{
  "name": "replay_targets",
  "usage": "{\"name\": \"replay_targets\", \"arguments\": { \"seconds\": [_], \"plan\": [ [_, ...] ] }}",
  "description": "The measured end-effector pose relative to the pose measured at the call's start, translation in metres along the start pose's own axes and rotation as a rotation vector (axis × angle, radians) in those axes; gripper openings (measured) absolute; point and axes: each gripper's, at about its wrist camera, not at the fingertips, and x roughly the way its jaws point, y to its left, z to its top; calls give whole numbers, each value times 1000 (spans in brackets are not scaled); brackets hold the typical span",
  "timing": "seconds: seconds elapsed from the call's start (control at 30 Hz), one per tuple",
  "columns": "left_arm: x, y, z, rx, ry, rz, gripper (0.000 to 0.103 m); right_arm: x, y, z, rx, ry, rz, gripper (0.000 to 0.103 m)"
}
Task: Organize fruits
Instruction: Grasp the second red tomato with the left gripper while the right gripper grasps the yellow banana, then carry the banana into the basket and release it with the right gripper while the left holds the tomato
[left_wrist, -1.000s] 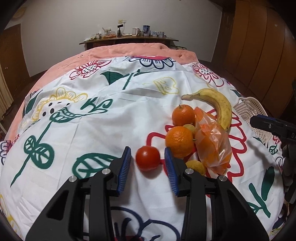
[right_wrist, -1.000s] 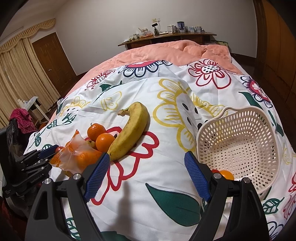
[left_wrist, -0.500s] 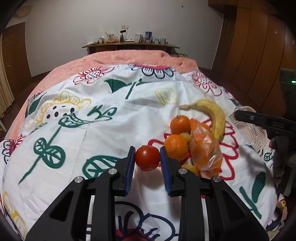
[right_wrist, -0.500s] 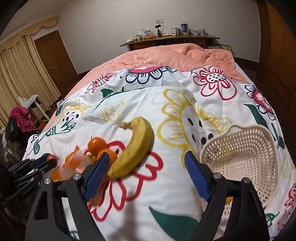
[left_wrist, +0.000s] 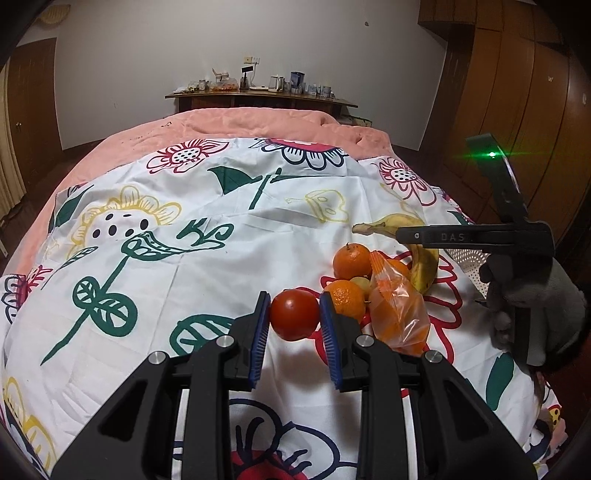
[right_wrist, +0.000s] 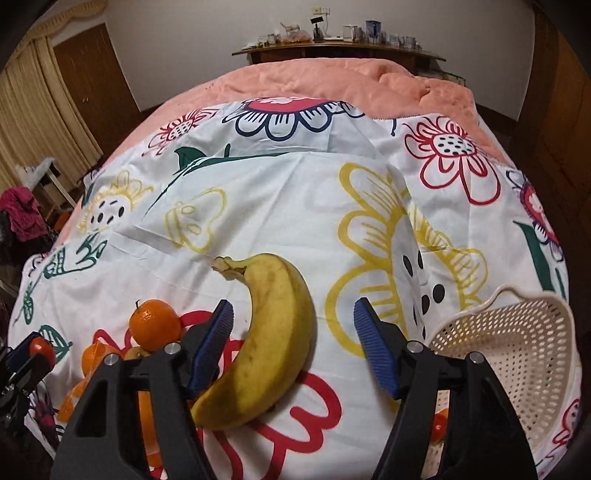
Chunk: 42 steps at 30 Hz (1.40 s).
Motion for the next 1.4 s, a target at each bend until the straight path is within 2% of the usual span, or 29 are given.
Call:
{"name": "replay_targets", "arguments": {
  "seconds": [0.13,0.23,0.37,0.43,0.67,0.83,1.17,1.27,1.4],
  "plan": [
    [2,1,-1,-10,1,-9,28,6,10,1,-65,24,-57,68],
    [2,1,-1,-9,-2,-14,28,6,16,0,-116,22,-107,57],
    [2,1,-1,-12,0,-13,28,-1,23,-3,-165,10,-95,38],
    [2,0,-2,-14,1,-13,28,-5,24,-4,-168,-1,-87,36],
    [2,-5,1,-2,0,-17,28,-28,4,-11,-50,-46,24,33],
    [0,-13,3,12,-1,-26,28,-47,-12,-14,3,-95,45,32],
    [1,-28,9,42,3,-27,28,-90,-61,-29,149,-237,25,32],
    [2,-35,10,52,5,-30,28,-103,-87,-36,214,-274,2,27],
    [3,-44,11,67,9,-35,28,-121,-120,-46,276,-314,-27,26]
  ]
}}
